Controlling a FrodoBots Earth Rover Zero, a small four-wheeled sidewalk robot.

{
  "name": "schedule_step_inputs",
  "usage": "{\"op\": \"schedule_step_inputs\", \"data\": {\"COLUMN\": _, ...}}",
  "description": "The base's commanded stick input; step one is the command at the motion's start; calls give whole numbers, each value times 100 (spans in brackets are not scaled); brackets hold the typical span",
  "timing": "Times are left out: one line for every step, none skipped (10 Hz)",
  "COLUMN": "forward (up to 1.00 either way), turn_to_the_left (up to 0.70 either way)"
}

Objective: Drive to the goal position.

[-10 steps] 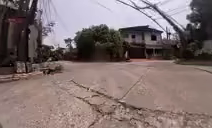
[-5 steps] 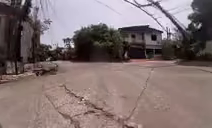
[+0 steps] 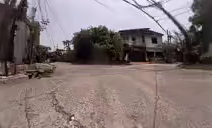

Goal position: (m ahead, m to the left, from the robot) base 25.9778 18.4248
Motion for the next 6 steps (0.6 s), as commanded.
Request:
{"op": "schedule_step_inputs", "data": {"forward": 100, "turn_to_the_left": 3}}
{"op": "schedule_step_inputs", "data": {"forward": 100, "turn_to_the_left": 3}}
{"op": "schedule_step_inputs", "data": {"forward": 100, "turn_to_the_left": 3}}
{"op": "schedule_step_inputs", "data": {"forward": 100, "turn_to_the_left": 5}}
{"op": "schedule_step_inputs", "data": {"forward": 100, "turn_to_the_left": 29}}
{"op": "schedule_step_inputs", "data": {"forward": 100, "turn_to_the_left": 43}}
